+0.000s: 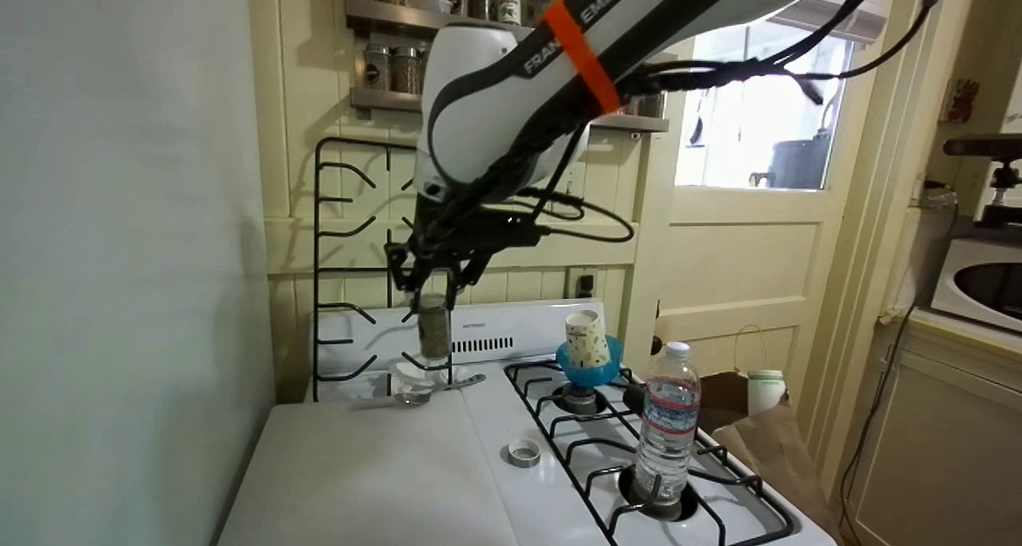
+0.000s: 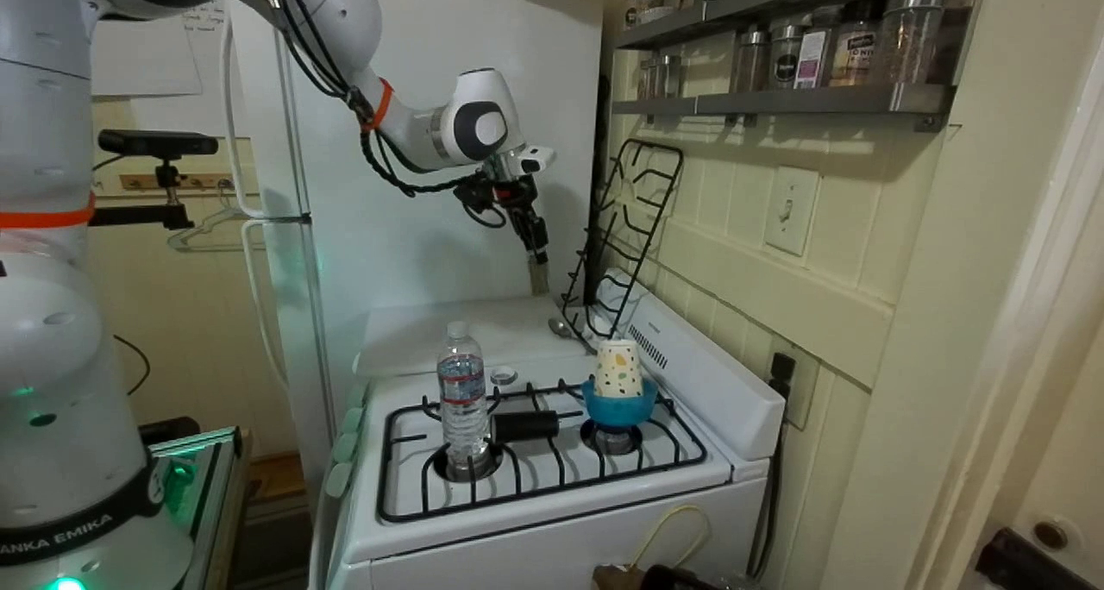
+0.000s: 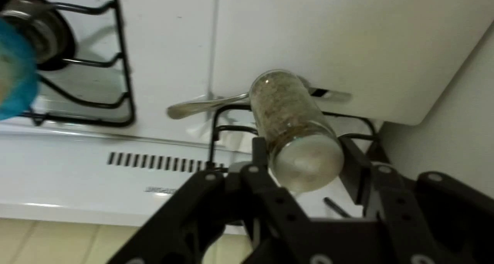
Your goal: Pick up the spice on the left side of the stove and place it in the cage of the top right stove plate
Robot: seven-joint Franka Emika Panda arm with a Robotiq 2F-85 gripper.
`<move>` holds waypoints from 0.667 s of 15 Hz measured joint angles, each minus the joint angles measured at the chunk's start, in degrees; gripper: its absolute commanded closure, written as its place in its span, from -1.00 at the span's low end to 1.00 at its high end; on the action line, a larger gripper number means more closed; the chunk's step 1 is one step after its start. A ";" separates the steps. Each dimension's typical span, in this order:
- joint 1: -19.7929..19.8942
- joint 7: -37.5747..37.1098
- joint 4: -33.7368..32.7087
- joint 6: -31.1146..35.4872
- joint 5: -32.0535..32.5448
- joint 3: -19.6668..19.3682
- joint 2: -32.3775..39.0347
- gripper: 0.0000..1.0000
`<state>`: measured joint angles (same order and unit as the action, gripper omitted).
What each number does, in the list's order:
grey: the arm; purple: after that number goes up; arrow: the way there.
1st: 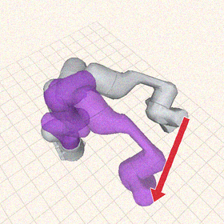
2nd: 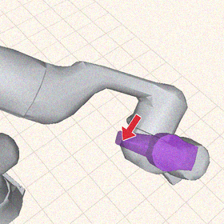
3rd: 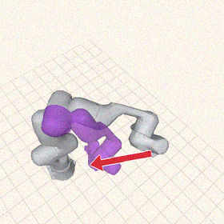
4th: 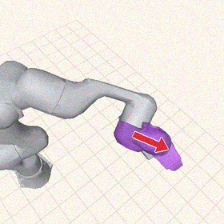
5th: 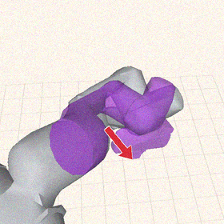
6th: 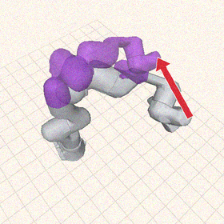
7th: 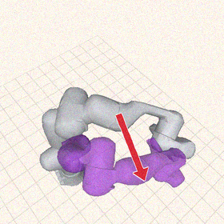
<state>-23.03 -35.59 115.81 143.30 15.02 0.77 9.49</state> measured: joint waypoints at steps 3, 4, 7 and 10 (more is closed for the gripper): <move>2.97 -8.04 5.16 -6.12 4.83 -0.16 -6.89 0.53; 4.37 -10.25 7.00 -6.75 4.92 0.22 -8.40 0.53; 8.74 -11.93 13.50 -0.53 -0.56 1.20 -10.96 0.53; 11.12 -9.33 19.25 10.32 -8.32 2.12 -11.45 0.53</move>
<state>-11.91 -44.91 135.05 153.63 6.71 2.89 -1.96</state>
